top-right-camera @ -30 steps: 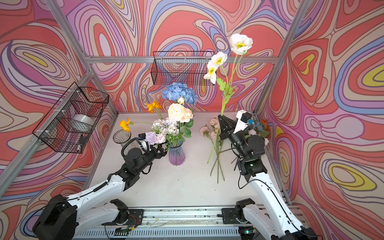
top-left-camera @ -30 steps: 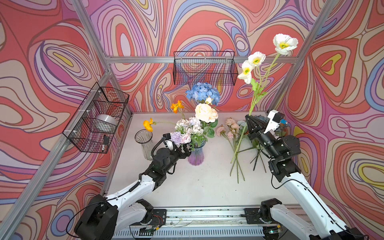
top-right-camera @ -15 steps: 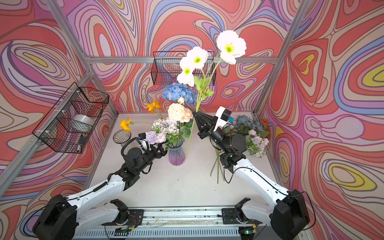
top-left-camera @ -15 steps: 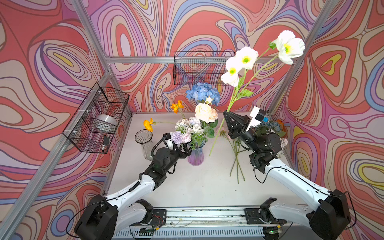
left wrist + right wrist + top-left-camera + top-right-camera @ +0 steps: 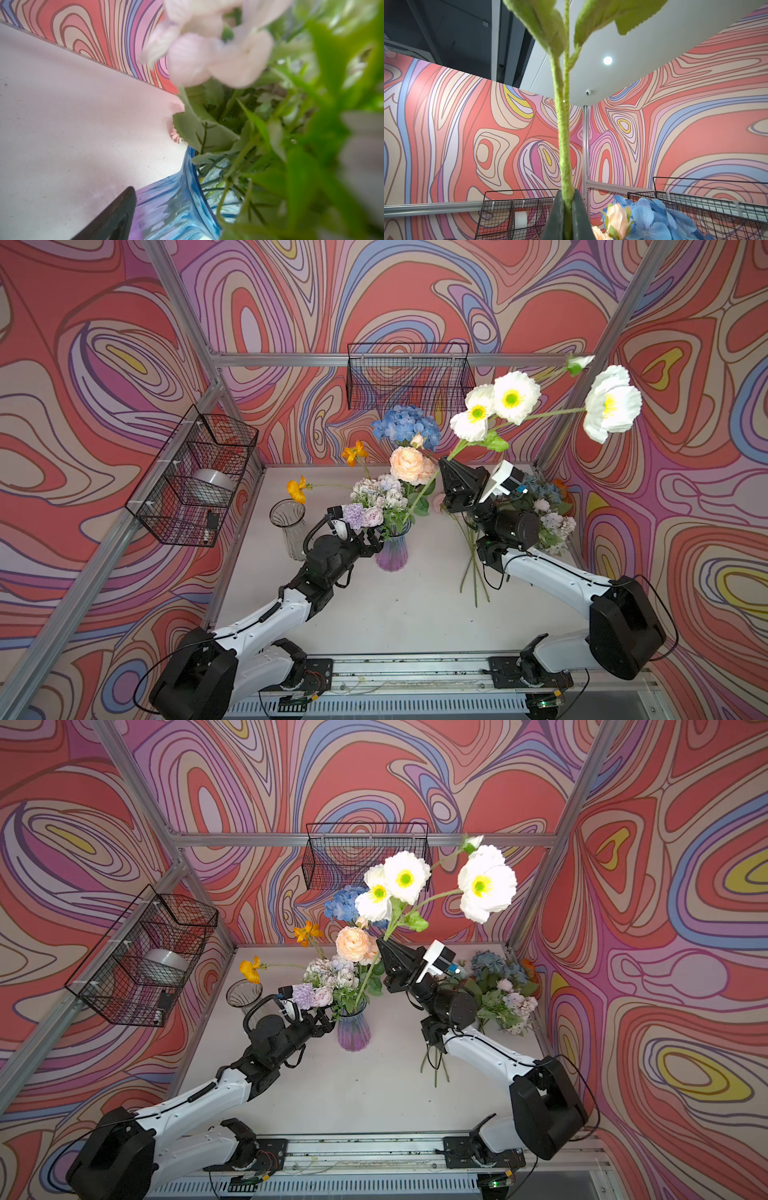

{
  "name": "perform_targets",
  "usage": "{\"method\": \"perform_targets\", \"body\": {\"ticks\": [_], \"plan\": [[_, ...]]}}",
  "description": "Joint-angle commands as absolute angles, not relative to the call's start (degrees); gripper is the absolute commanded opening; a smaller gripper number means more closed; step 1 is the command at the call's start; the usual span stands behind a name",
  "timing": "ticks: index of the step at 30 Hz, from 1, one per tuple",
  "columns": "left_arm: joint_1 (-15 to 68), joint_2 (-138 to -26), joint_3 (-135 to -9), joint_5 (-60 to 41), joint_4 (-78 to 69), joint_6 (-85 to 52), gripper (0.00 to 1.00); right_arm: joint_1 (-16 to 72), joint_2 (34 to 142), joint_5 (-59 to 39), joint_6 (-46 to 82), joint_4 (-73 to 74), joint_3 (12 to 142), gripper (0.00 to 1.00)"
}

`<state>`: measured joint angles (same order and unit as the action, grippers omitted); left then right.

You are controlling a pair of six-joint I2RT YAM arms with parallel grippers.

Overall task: Arrange the flowers into the vase
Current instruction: 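Swing the poppies over and lower their stems into the gradient vase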

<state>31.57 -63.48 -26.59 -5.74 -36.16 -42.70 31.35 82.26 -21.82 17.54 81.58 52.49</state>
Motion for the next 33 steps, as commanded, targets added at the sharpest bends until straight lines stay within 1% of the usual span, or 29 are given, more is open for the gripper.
{"method": "perform_targets", "body": {"ticks": [1,13,20,28,33], "plan": [[31.7,-62.8,-28.2,-5.6,-37.2,-43.0,0.89,31.8,83.9,-20.9,15.3,85.4,51.3,0.0],[31.7,-63.3,-28.2,-5.2,-37.8,-42.8,0.89,34.2,88.0,-17.8,19.1,85.5,42.1,0.0],[31.8,-63.5,-28.1,-5.6,-38.3,-43.1,0.89,34.3,94.0,-18.3,24.0,85.4,41.0,0.0],[31.8,-62.1,-27.8,-5.4,-37.3,-42.6,0.89,34.3,97.1,-19.1,28.1,85.0,38.4,0.0],[31.7,-62.1,-27.8,-5.7,-37.3,-42.5,0.89,34.3,96.3,-20.0,30.0,81.6,36.7,0.12]]}}
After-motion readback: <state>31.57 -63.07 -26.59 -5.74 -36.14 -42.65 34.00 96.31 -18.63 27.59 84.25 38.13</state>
